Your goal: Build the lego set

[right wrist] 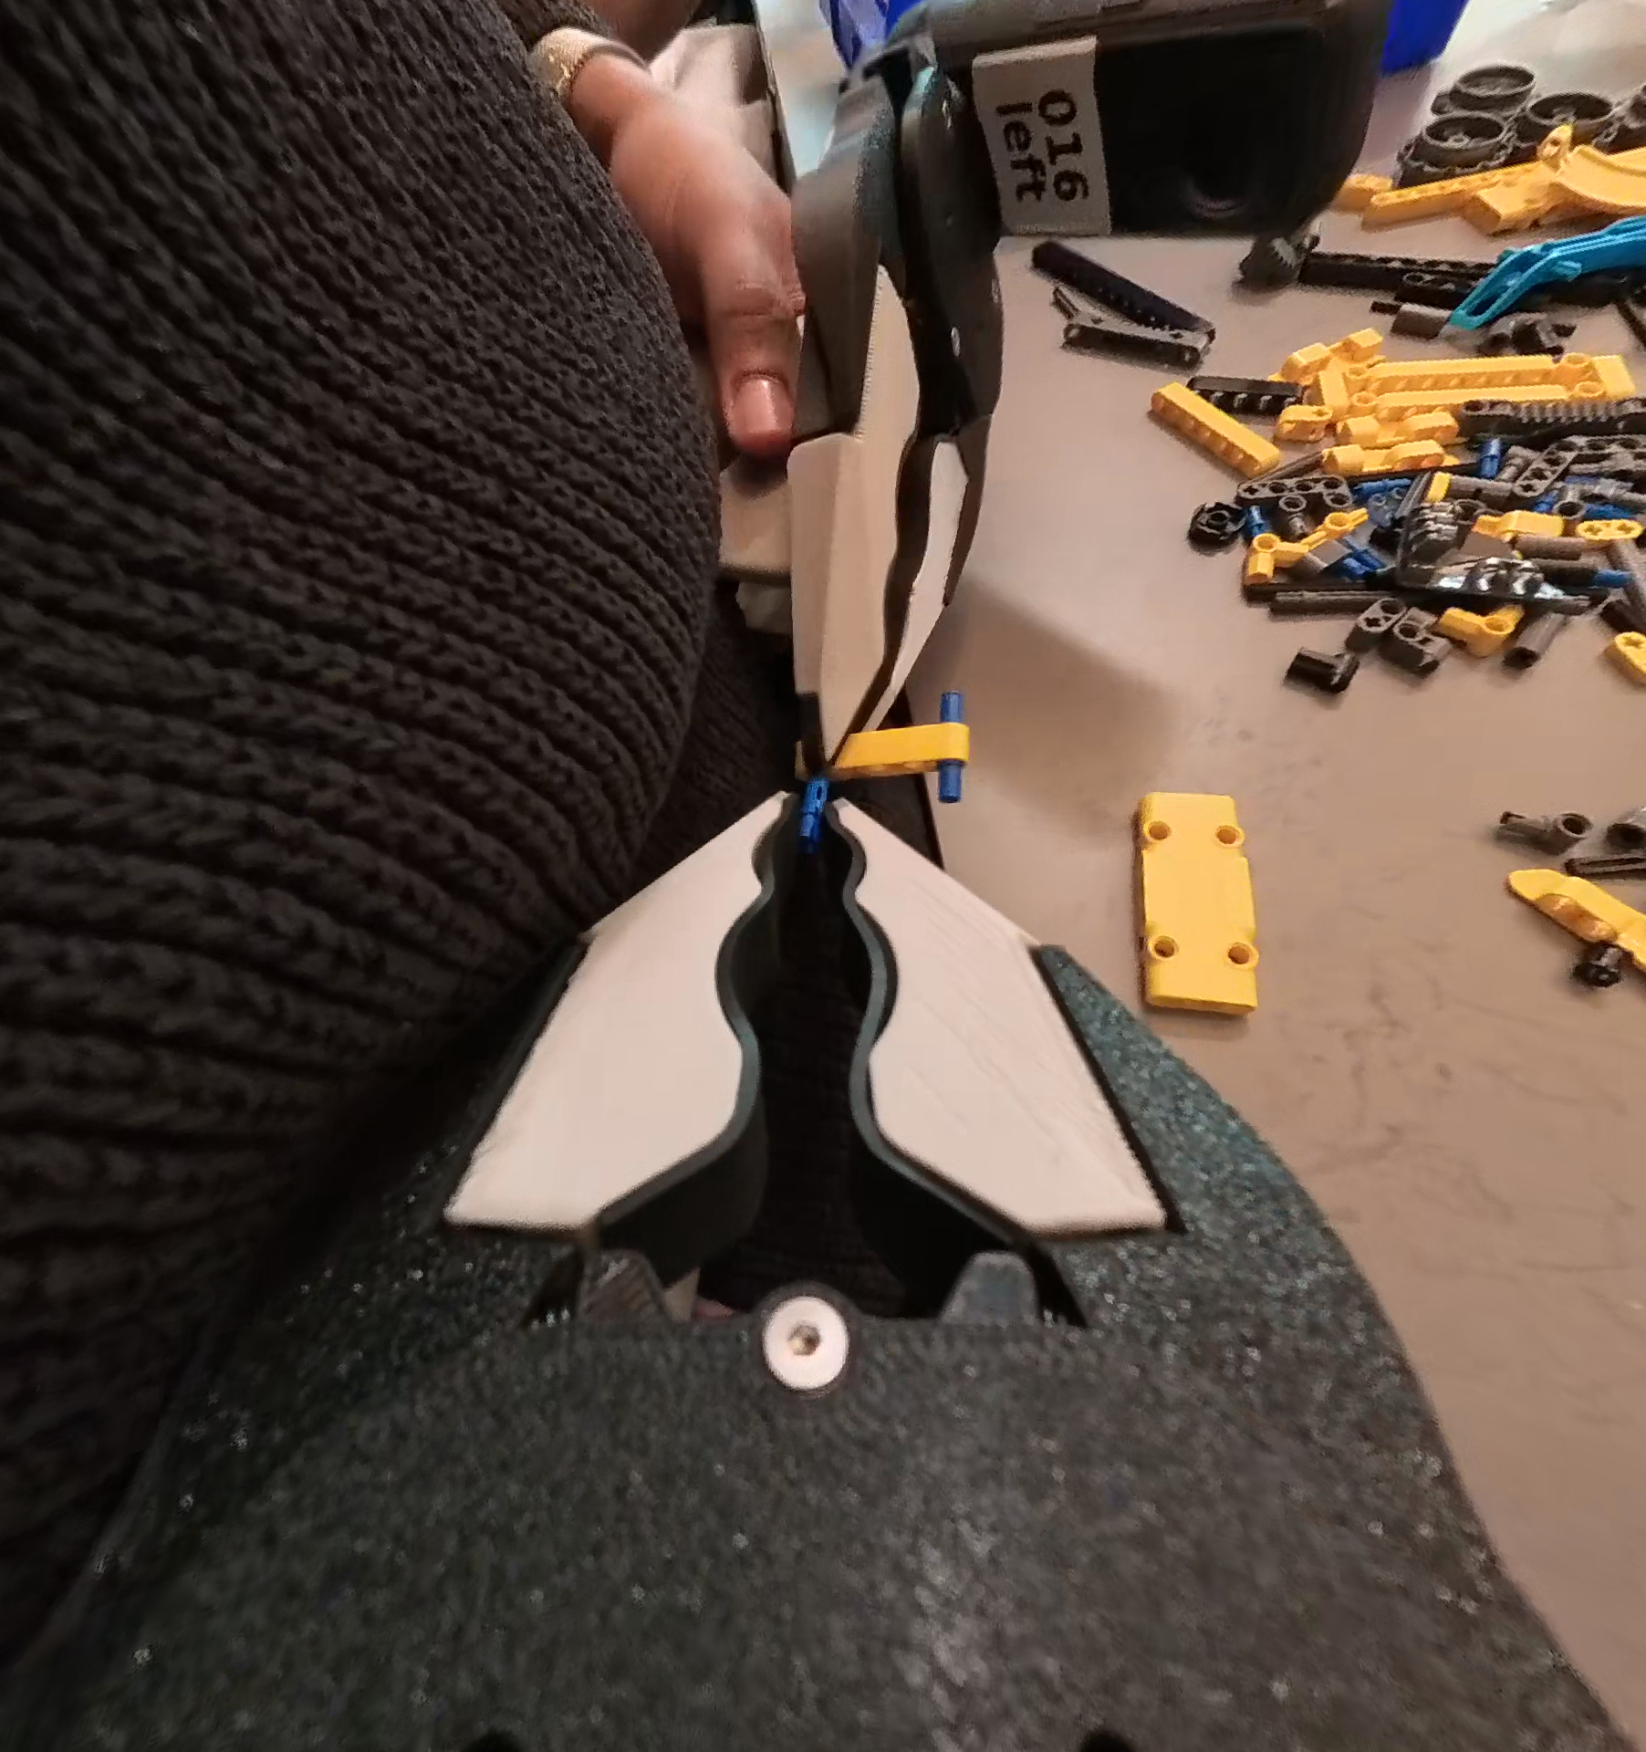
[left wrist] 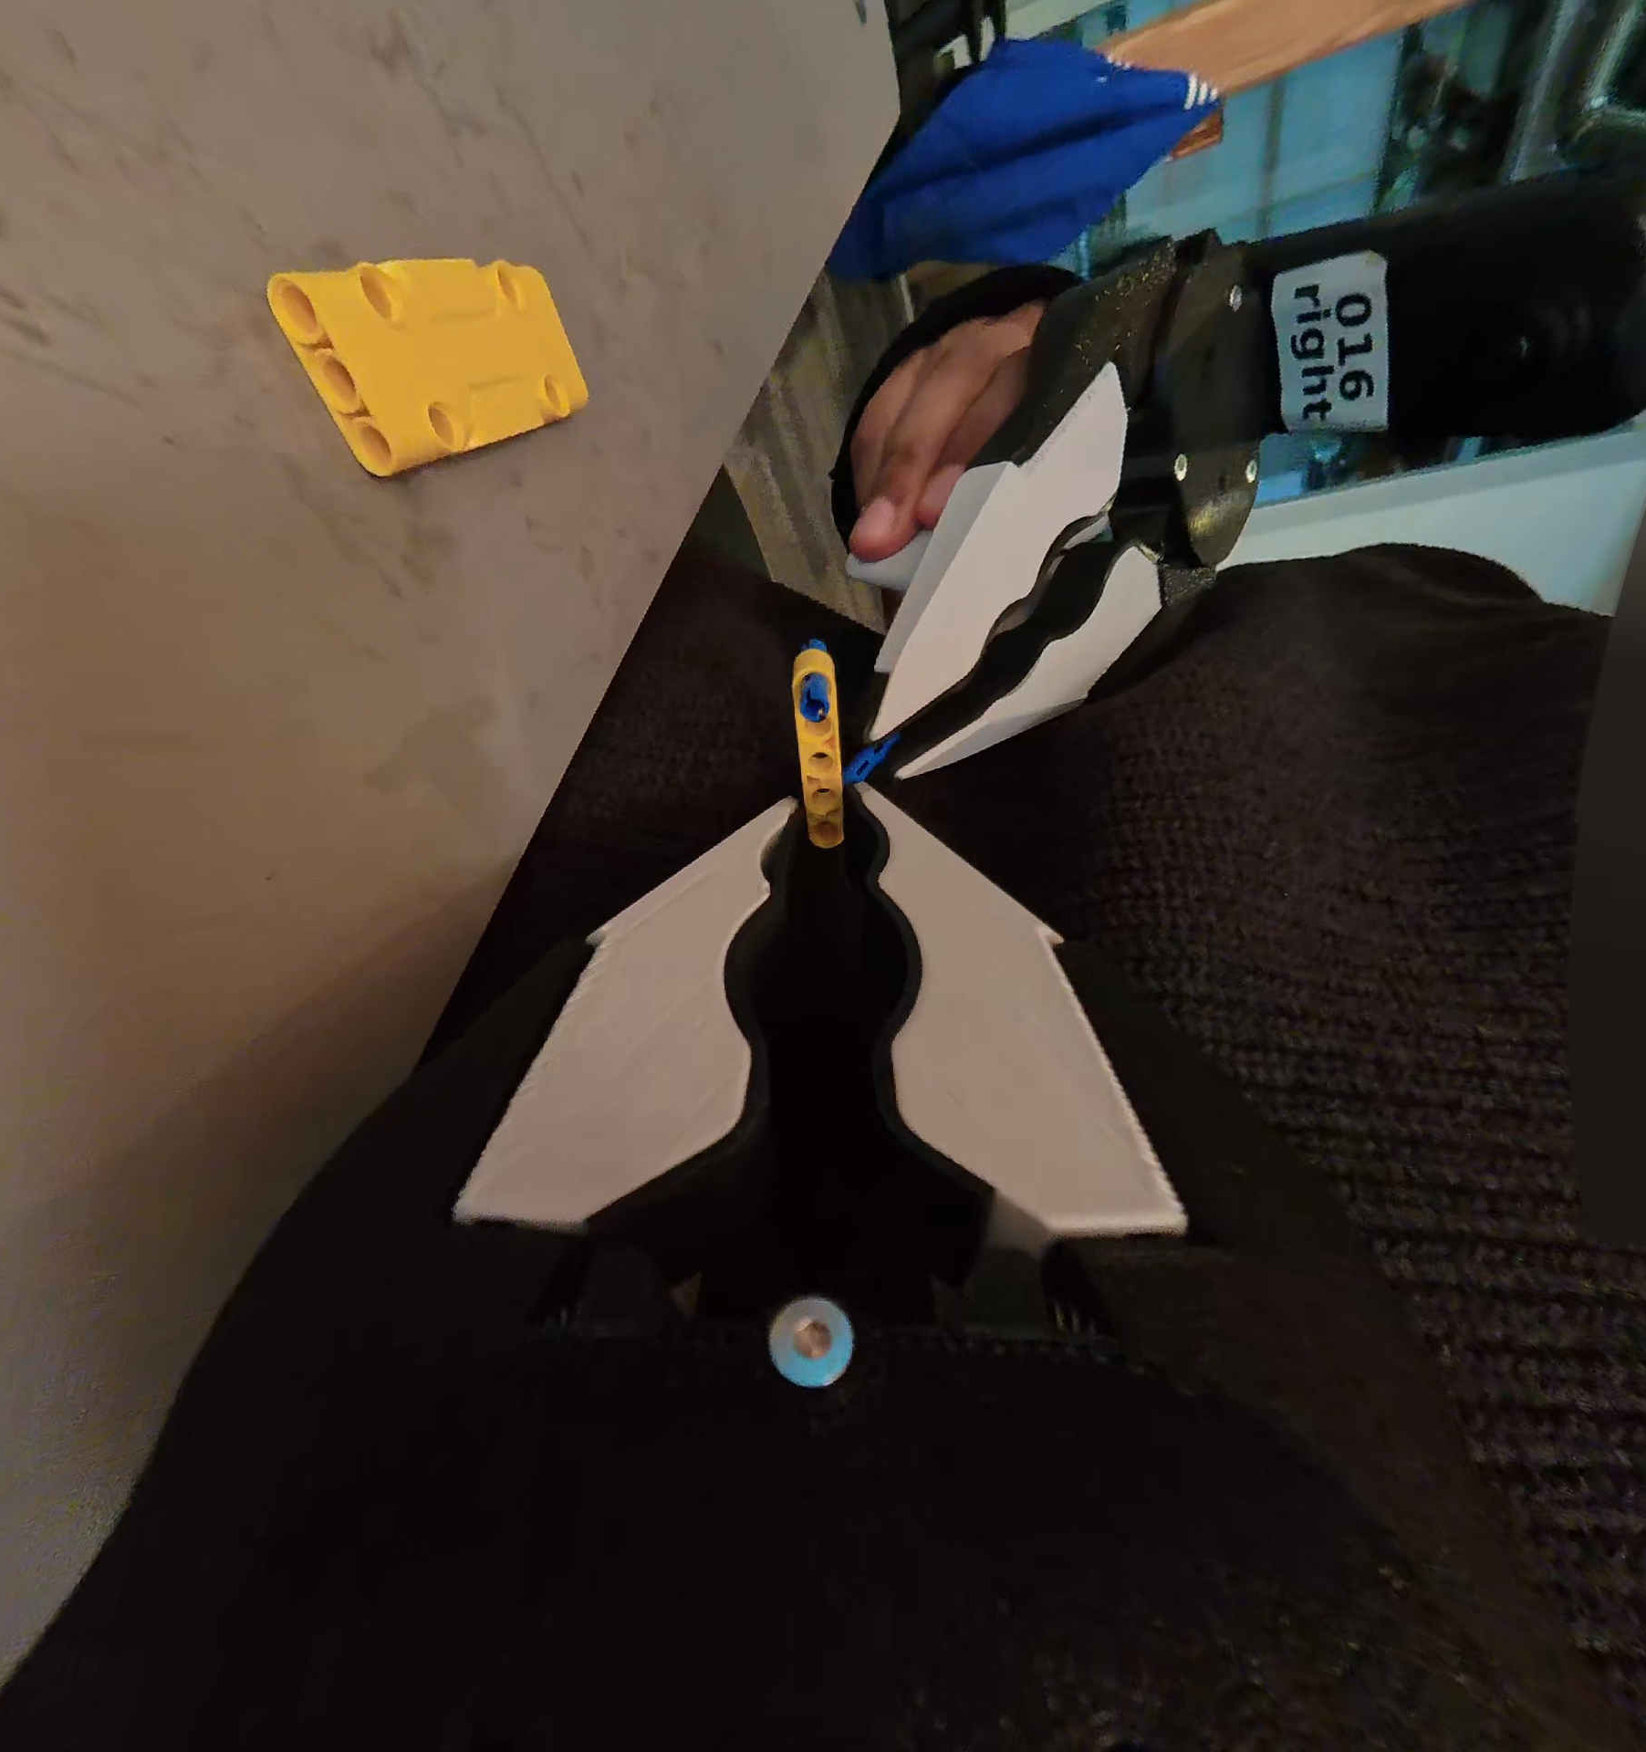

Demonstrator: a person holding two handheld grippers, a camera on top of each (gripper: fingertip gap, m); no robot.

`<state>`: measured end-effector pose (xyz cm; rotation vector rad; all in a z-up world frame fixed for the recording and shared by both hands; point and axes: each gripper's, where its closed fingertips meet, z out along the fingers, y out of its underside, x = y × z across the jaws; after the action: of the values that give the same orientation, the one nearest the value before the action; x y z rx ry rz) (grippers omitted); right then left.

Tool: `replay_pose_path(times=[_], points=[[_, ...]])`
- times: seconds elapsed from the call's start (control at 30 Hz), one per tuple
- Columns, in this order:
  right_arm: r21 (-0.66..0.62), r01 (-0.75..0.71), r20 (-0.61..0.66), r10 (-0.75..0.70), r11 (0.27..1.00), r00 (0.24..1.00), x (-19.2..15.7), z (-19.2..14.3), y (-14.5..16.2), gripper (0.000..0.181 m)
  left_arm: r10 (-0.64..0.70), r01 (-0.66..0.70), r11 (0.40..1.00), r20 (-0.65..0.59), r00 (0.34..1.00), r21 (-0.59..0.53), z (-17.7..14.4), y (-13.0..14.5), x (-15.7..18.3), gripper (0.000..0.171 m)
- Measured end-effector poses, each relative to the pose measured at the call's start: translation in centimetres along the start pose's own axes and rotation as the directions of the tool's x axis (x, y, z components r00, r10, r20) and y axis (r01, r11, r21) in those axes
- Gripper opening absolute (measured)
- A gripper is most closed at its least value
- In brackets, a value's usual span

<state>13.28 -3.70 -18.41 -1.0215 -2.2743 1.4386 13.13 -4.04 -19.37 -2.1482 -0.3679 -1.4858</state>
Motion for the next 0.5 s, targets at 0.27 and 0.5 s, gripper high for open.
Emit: replay_pose_path(times=[0.27, 0.5], points=[[0.181, -0.098, 0.01, 0.098, 0.978, 0.995, 0.3, -0.5, -1.0, 0.004, -0.07, 0.083, 0.994, -0.159, 0.985, 0.076, -0.4, -0.8, 0.9, 0.004], [0.287, -0.208, 0.041, 0.205, 0.935, 0.978, 0.7, -0.8, -1.2, 0.005, -0.079, 0.101, 0.99, -0.197, 0.977, 0.102, -0.5, -1.0, 1.0, 0.004]])
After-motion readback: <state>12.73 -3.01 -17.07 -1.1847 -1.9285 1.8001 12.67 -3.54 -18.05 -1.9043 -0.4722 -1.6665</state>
